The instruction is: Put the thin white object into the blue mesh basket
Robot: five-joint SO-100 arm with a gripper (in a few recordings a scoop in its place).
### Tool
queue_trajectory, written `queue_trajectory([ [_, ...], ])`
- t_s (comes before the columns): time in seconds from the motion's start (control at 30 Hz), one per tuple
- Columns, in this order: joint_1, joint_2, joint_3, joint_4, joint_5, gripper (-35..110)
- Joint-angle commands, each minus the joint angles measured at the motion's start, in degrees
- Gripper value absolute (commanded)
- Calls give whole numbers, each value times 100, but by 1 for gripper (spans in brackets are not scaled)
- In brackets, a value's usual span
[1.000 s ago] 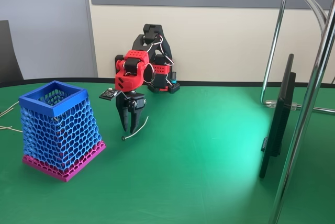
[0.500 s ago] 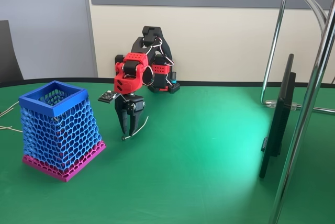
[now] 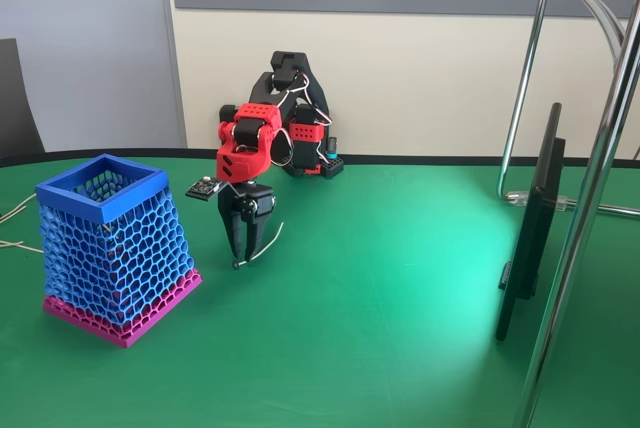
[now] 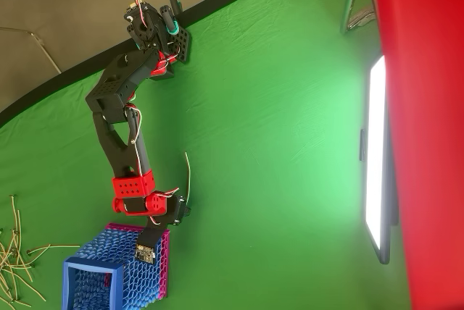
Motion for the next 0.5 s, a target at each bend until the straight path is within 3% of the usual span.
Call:
queue_trajectory([
  [0.0,53,18,-264,-9,-62,14],
  [0.47,-9,-79,-387,-9,-237,14],
])
